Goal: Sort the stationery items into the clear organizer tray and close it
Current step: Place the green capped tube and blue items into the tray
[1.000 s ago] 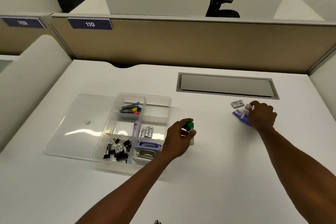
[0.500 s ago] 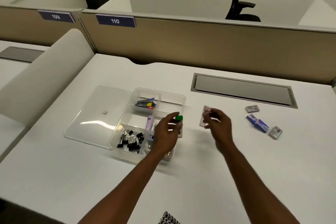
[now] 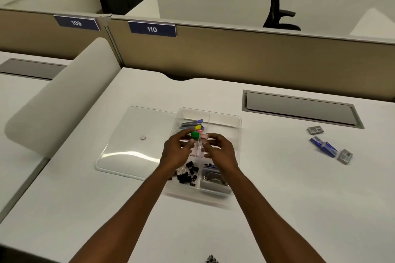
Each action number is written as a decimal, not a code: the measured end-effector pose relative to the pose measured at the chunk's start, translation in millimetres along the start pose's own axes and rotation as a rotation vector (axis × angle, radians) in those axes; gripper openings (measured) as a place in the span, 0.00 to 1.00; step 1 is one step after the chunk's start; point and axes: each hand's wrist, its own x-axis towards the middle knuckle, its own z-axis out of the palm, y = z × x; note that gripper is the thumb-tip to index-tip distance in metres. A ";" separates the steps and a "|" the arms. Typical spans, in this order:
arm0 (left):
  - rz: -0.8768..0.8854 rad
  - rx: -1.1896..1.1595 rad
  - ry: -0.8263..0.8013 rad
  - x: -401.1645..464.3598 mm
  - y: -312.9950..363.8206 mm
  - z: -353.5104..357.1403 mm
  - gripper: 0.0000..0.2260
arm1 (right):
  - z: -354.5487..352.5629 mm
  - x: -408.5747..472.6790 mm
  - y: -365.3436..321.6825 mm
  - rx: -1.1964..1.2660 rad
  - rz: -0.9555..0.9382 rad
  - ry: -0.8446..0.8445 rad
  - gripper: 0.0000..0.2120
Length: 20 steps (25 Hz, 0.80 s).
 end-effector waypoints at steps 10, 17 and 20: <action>0.052 0.312 -0.109 42.5 -17.3 -22.2 0.19 | 51.6 27.0 -0.9 -0.691 -0.135 0.114 0.19; 0.078 0.506 -0.175 47.0 -33.9 -17.3 0.18 | 55.8 39.1 -1.5 -1.009 -0.126 -0.051 0.16; 0.084 0.558 -0.168 45.9 -37.0 -14.2 0.18 | 55.1 39.5 0.4 -0.987 -0.110 -0.054 0.17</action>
